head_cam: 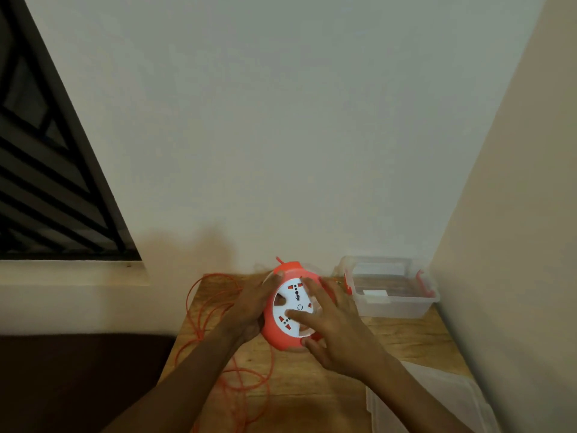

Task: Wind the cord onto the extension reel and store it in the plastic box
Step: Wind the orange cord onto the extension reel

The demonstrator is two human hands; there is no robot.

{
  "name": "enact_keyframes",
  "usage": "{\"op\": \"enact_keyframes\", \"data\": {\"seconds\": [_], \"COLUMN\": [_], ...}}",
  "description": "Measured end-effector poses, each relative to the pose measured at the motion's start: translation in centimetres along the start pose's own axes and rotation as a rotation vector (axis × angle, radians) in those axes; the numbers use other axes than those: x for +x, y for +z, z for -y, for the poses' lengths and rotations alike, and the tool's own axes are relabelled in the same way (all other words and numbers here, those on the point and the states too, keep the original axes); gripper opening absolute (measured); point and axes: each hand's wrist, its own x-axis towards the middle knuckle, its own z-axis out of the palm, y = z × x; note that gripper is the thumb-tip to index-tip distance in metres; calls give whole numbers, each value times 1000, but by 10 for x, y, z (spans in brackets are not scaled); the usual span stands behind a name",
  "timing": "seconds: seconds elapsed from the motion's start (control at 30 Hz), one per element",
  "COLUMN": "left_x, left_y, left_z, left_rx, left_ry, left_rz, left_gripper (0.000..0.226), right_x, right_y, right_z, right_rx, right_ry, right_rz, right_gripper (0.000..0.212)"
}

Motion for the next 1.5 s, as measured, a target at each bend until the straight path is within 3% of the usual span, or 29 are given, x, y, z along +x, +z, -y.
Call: {"op": "enact_keyframes", "data": {"seconds": [0.17,0.27,0.47,0.6,0.77,0.97,1.1,1.23,1.3,1.4,1.5], "left_x": [8,12,11,9,7,5,8,8,7,7,6], "left_y": [-4,-7,-12,-10,-3,9,9,-2,-6,-10,-11], "left_z": [-7,-7,-1,3,2,0,-5,-12,-15,-19,-25], "left_rx": [-14,-24,-71,-86,-122,-140,-121,-96,-81,-54,-53], "left_ry": [-22,-29,-81,-121,-66,-9,-22,-41,-61,-85,-74], "left_rz": [-34,-41,-32,-36,-27,-37,-36,-35,-39,-33,-1], "left_gripper": [24,37,44,46,29,28,34,41,45,35,27], "right_x": [16,23,35,42,40,40,39,35,32,34,37], "right_y": [-3,-6,-13,-12,-11,-15,-24,-29,-30,-31,-31], "right_z": [31,40,35,33,36,43,44,34,30,28,30], "right_rx": [-166,-191,-272,-345,-145,114,-77,-124,-138,-218,-280], "right_ry": [149,228,169,135,306,593,509,211,112,63,65], "right_rz": [-53,12,133,146,-45,-207,-225,-161,-65,53,48], "right_gripper": [68,78,84,75,64,74,61,43,53,75,82]}}
